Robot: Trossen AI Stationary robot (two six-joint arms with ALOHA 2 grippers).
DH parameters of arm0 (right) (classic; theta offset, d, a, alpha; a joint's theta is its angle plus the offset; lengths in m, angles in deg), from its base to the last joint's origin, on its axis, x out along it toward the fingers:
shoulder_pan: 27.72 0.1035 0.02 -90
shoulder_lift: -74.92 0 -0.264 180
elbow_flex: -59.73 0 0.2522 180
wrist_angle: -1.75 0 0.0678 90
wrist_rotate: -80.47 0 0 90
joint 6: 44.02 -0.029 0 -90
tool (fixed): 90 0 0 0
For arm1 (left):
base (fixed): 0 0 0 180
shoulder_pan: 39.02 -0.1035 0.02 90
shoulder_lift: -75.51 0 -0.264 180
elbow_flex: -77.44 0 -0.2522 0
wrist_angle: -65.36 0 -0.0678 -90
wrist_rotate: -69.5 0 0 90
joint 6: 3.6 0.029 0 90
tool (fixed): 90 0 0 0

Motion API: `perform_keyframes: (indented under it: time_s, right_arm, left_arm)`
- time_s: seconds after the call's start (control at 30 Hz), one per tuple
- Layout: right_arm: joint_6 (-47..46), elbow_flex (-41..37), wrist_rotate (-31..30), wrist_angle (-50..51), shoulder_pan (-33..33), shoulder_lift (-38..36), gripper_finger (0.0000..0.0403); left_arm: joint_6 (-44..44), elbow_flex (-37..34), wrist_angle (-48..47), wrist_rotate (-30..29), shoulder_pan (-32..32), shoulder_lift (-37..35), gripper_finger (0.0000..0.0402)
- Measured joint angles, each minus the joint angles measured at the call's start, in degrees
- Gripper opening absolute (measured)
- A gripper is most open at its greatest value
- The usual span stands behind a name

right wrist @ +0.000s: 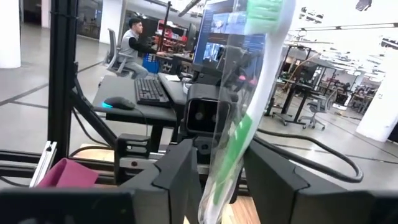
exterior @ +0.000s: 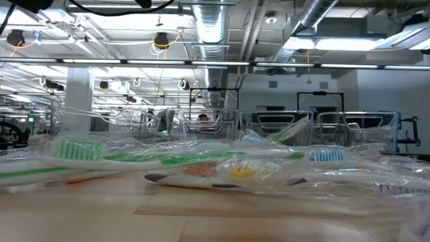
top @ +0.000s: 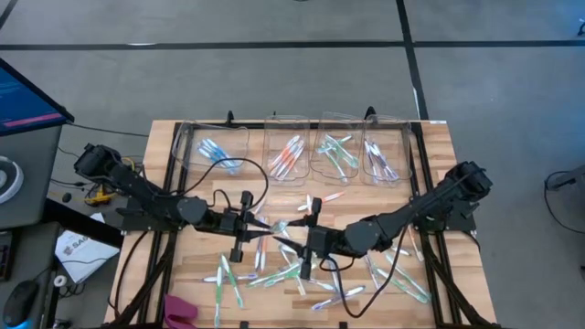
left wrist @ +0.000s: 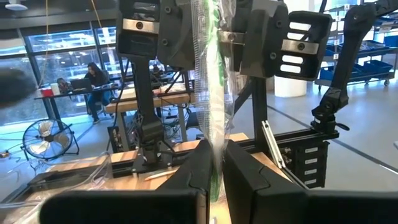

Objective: Pick & Place Toothbrushes
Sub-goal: Put the green toothbrush into the middle right transparent bin

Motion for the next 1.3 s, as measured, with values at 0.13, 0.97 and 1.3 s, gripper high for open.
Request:
perform_keyframes:
  time_s: [0.13, 0.97, 1.3]
  right_arm:
    - [-0.01, 0.00, 1.75, 0.01, -1.11, 0.00, 0.0104]
    - [-7.91, 0.02, -16.03, 29.64, 6.18, -6.91, 0.0009]
    - [-48.97, 0.02, -22.27, 72.18, 7.03, -19.76, 0.0009]
  left_arm:
    - [0.13, 0.00, 0.08, 0.43, -0.69, 0.06, 0.0014]
    - [-0.51, -0.04, 2.22, -2.53, -1.48, 1.92, 0.0194]
    - [-0.52, -0.04, 2.07, -2.54, -1.43, 1.92, 0.0251]
